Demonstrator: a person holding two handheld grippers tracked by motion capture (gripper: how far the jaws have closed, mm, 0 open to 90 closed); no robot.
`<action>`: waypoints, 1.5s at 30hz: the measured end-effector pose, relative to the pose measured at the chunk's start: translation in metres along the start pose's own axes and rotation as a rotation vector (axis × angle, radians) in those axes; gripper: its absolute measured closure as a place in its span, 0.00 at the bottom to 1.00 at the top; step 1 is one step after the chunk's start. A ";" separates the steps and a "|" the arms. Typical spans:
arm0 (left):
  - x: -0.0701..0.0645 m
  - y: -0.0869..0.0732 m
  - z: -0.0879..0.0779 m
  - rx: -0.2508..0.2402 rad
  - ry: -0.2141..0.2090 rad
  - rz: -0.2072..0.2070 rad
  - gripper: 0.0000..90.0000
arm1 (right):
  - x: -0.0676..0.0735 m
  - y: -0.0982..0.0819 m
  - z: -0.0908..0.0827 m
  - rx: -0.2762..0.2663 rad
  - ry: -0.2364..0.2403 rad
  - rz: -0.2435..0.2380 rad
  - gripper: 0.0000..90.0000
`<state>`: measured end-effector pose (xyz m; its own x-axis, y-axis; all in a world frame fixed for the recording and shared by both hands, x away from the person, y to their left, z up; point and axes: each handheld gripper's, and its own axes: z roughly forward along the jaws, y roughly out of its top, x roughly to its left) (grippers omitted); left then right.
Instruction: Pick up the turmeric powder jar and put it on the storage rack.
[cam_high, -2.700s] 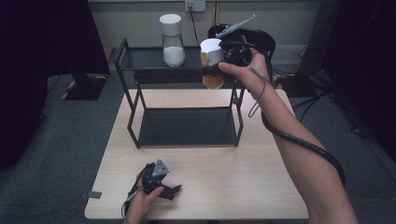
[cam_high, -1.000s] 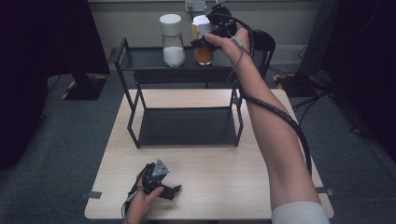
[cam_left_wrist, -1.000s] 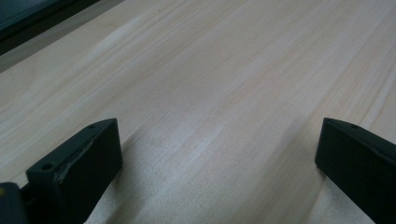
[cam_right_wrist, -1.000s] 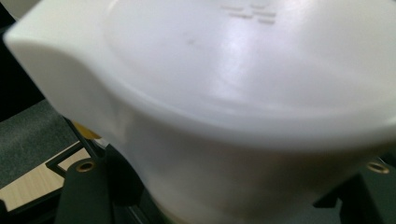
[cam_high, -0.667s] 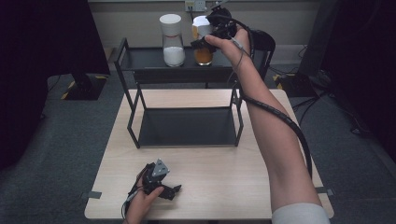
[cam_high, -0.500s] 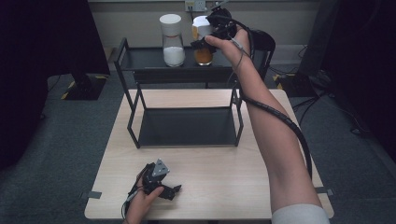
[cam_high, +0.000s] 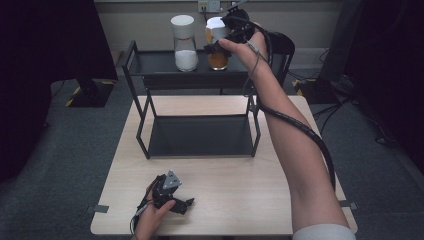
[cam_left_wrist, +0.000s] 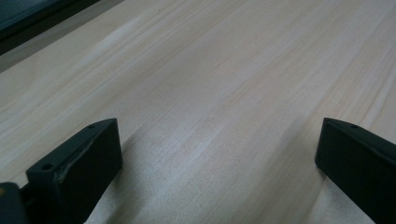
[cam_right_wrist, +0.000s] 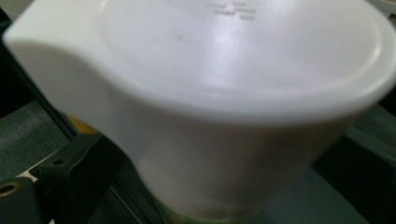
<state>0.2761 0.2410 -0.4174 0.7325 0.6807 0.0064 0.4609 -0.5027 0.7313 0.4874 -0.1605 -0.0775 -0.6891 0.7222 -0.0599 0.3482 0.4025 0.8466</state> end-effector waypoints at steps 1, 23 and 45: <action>0.000 0.000 0.000 0.000 0.000 0.000 0.00 | 0.001 -0.001 -0.002 -0.003 -0.006 0.001 0.02; 0.000 0.000 0.000 -0.001 0.001 -0.001 0.00 | 0.000 -0.039 -0.028 -0.036 -0.006 0.046 0.01; 0.000 0.000 0.000 -0.001 0.001 -0.001 0.00 | 0.017 -0.068 -0.041 -0.055 0.042 0.034 0.02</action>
<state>0.2758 0.2409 -0.4176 0.7315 0.6818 0.0066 0.4608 -0.5015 0.7322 0.4260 -0.1981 -0.1145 -0.7037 0.7104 -0.0098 0.3368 0.3457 0.8758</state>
